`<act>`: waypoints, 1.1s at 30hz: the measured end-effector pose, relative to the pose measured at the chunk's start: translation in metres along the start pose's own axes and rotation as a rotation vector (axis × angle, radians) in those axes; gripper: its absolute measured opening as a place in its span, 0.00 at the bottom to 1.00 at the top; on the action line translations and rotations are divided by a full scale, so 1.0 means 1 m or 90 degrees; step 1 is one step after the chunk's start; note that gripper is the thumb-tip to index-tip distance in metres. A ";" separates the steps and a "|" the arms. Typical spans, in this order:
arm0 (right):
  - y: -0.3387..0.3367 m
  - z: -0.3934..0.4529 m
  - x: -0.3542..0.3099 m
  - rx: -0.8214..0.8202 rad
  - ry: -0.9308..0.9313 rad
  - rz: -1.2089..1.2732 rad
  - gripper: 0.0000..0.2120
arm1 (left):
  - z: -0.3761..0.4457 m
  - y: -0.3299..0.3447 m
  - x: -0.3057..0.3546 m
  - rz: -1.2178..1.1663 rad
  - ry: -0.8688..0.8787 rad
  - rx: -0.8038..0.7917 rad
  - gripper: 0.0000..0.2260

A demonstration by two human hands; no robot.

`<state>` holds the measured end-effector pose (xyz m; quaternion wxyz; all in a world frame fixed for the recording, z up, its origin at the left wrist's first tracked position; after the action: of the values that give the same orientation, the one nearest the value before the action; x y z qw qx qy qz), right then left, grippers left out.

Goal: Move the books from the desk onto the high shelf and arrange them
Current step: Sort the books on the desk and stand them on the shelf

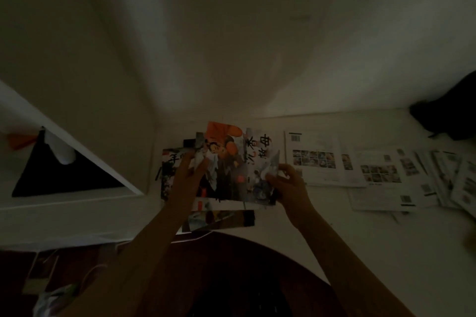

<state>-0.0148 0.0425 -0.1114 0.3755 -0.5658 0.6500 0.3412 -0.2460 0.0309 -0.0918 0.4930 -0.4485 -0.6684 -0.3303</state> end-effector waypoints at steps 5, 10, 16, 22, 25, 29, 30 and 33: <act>-0.021 0.005 0.009 0.020 0.041 0.083 0.06 | 0.003 0.004 -0.012 -0.024 -0.106 0.019 0.18; -0.038 0.008 0.018 0.081 0.065 0.118 0.07 | 0.004 0.020 -0.011 -0.018 -0.163 -0.030 0.15; -0.101 0.026 -0.005 0.229 0.045 0.215 0.13 | 0.013 0.030 0.003 0.059 -0.170 -0.046 0.13; -0.078 0.023 0.009 0.032 0.146 0.018 0.06 | 0.013 0.063 0.002 0.115 -0.172 -0.115 0.15; -0.072 0.023 0.012 0.019 0.120 -0.105 0.06 | 0.013 0.078 -0.002 0.147 -0.154 -0.160 0.25; -0.094 0.044 -0.019 0.113 -0.054 -0.288 0.30 | 0.018 0.084 -0.012 0.107 -0.213 -0.197 0.26; -0.095 0.050 -0.034 0.102 -0.100 -0.320 0.34 | 0.022 0.087 -0.015 0.132 -0.211 -0.215 0.26; -0.075 0.062 -0.064 -0.099 -0.090 -0.346 0.26 | 0.024 0.097 -0.012 0.180 -0.215 -0.265 0.26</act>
<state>0.0710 0.1174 -0.0866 0.4531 -0.7210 0.4189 0.3153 -0.1639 0.0852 -0.1101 0.3133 -0.6770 -0.5898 -0.3092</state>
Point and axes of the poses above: each hand's wrist, its own z-axis towards the middle knuckle, its own y-axis out of the palm, x = y × z, the point moved 8 cm from there along z, towards the middle knuckle, and after that the axes turned 5 degrees about x, right-handed, at the moved point
